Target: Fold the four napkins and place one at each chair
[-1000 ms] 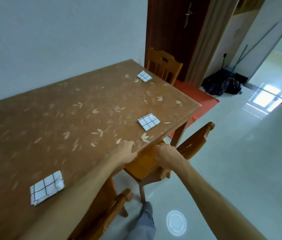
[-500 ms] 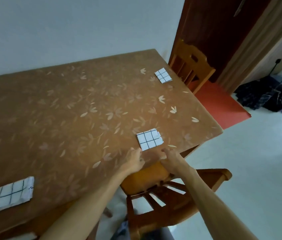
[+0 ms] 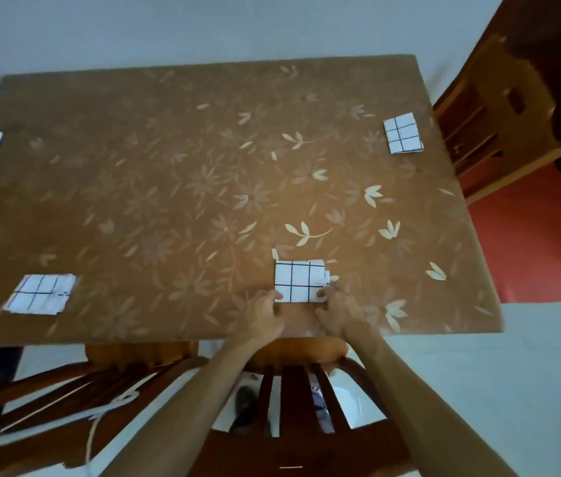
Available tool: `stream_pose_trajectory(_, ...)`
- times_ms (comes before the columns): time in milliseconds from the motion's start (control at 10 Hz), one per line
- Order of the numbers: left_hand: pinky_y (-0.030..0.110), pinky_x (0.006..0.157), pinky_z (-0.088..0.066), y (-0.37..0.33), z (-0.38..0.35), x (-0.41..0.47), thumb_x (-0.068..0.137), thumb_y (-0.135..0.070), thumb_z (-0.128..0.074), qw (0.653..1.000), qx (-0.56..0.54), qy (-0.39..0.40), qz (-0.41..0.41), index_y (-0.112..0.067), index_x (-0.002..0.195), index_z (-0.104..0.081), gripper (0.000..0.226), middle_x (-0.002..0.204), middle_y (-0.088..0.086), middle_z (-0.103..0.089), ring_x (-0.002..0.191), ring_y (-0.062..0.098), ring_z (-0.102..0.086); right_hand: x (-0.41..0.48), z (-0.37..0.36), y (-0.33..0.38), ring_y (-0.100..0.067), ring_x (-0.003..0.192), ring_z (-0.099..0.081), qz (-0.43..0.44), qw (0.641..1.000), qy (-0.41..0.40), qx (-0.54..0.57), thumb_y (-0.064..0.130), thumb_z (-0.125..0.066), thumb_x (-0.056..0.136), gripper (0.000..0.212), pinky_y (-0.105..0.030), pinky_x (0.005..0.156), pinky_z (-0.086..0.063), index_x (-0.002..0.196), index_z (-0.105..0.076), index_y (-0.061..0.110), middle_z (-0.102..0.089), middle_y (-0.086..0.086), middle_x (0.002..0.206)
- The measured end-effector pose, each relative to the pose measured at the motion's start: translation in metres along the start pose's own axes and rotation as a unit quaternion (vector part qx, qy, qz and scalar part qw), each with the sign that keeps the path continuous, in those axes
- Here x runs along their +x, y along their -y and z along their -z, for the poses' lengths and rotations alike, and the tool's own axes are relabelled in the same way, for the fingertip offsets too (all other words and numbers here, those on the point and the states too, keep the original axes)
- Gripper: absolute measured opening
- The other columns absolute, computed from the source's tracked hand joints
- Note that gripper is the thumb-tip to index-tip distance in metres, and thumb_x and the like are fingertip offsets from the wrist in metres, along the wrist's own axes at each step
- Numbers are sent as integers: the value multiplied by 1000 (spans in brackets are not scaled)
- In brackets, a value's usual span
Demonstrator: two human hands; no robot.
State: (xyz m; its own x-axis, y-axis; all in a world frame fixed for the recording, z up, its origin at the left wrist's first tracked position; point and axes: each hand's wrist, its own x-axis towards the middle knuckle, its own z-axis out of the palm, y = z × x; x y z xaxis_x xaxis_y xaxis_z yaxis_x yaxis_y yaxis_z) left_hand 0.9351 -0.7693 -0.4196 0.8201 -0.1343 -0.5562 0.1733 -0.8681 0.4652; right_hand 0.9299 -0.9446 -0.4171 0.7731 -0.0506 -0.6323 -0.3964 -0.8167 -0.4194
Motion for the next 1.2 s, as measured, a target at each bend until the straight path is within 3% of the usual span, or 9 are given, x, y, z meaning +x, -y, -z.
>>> stream_pose_trajectory(200, 39, 98, -48, -7, -15, -9, 85, -22, -59, 999, 15, -36, -22, -25, 106, -64, 21, 107, -9, -56, 109, 16, -52, -3, 3, -6, -29, 128, -45, 25, 999, 27, -19, 16, -52, 90, 41, -38, 111, -36, 131, -55, 11, -38, -9, 143)
stream_pose_trajectory(300, 44, 100, -45, -7, -20, -15, 82, -33, -55, 999, 11, -34, -18, -35, 98, -60, 17, 101, -18, -57, 113, 15, -51, -10, 3, -8, -25, 130, -42, 42, 998, 29, -29, 18, -51, 91, 39, -36, 111, -37, 130, -55, 12, -38, -8, 143)
stream_pose_trajectory(400, 31, 92, -46, -14, -20, -22, 83, -31, -57, 999, 6, -37, -29, -32, 96, -62, 14, 95, -16, -60, 98, 9, -56, -14, 4, -10, -25, 134, -38, 46, 998, 26, -24, 19, -50, 91, 39, -34, 112, -35, 128, -58, 11, -36, -8, 147)
stream_pose_trajectory(500, 14, 73, -35, -18, -23, -26, 86, -23, -61, 998, 1, -39, -43, -24, 98, -64, 13, 94, -15, -58, 90, 2, -49, -16, 6, -13, -28, 130, -44, 44, 999, 25, -20, 22, -51, 93, 39, -36, 108, -39, 129, -58, 10, -37, -8, 146)
stream_pose_trajectory(600, 17, 78, -35, -19, -27, -29, 82, -21, -65, 999, -15, -25, -40, -31, 93, -59, 15, 89, -18, -53, 92, 3, -49, -19, 6, -18, -29, 123, -51, 36, 999, 27, -18, 23, -51, 94, 38, -37, 105, -43, 129, -57, 11, -39, -9, 143)
stream_pose_trajectory(800, 26, 83, -47, -31, -30, -26, 83, -28, -61, 996, -79, 9, -49, -25, 102, -59, 20, 104, -8, -58, 99, 11, -56, -22, 10, -28, -28, 121, -52, 36, 999, 13, 1, 21, -51, 95, 35, -36, 105, -42, 128, -57, 12, -43, -11, 139)
stream_pose_trajectory(1000, 41, 93, -50, -47, -34, -22, 85, -32, -57, 997, -33, 7, -63, -22, 106, -60, 24, 117, -5, -54, 116, 17, -53, -25, 19, -43, -27, 125, -48, 21, 1000, -2, -20, 23, -50, 93, 41, -36, 104, -39, 132, -54, 15, -45, -9, 140)
stream_pose_trajectory(1100, 41, 104, -44, -45, -37, -21, 90, -31, -57, 999, -16, 13, -46, -20, 131, -53, 43, 141, 1, -44, 127, 22, -48, -27, 19, -46, -26, 131, -43, 25, 1000, -5, -7, 20, -49, 93, 46, -36, 108, -35, 139, -48, 14, -42, -8, 145)
stream_pose_trajectory(1200, 44, 103, -45, -46, -32, -23, 91, -28, -56, 999, 7, 3, -48, -22, 136, -49, 46, 144, 1, -40, 128, 27, -46, -27, 20, -46, -26, 134, -40, 31, 999, -12, -2, 19, -50, 95, 48, -35, 109, -34, 142, -43, 14, -40, -8, 148)
